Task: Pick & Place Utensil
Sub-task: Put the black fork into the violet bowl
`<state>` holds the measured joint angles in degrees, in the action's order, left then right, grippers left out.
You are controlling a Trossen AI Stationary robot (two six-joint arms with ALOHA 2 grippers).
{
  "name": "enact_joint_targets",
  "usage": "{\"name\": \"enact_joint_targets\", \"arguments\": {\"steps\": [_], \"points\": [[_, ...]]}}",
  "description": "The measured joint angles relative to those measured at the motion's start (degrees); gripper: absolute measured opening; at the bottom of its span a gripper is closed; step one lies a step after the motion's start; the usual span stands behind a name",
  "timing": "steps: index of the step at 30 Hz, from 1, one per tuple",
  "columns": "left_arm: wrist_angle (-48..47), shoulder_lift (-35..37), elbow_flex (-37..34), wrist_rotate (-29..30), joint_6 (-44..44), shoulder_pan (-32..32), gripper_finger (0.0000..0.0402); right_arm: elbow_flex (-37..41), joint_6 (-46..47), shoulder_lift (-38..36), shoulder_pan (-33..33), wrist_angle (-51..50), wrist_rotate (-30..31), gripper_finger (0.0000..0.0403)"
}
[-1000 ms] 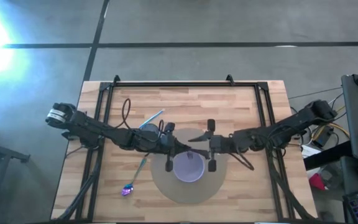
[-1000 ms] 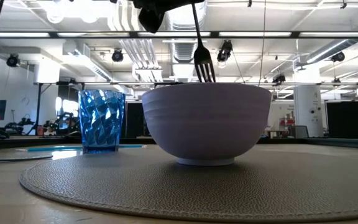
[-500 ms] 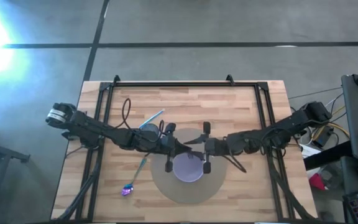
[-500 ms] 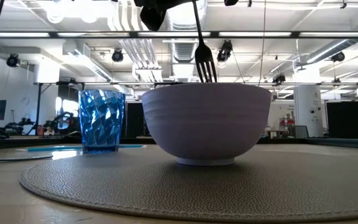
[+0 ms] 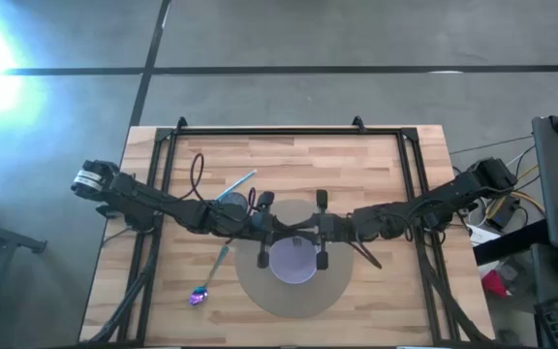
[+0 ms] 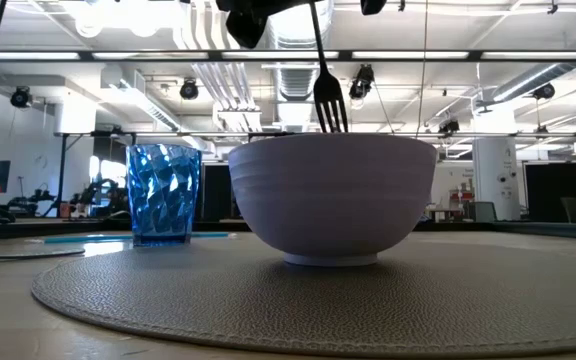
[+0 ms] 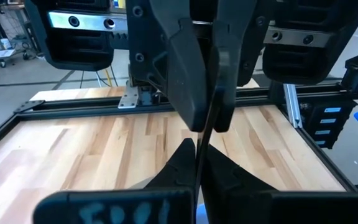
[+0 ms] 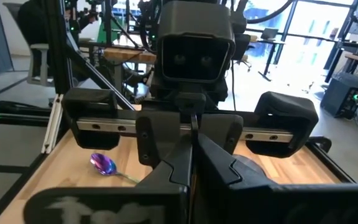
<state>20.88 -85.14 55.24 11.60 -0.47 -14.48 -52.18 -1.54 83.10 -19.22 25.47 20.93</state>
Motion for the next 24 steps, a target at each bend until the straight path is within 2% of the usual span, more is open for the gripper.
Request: {"name": "enact_joint_targets", "arguments": {"steps": [12,24], "points": [[1.13,0.00,0.35,0.06,0.31,0.02,0.0040,0.00,-0.54,-1.63,0.00,-1.76,0.01,0.0009],[0.71,0.83,0.47,0.44,1.31,0.02,0.0146,0.00,-1.66,-9.79,0.00,-13.32,0.10,0.0008]]}}
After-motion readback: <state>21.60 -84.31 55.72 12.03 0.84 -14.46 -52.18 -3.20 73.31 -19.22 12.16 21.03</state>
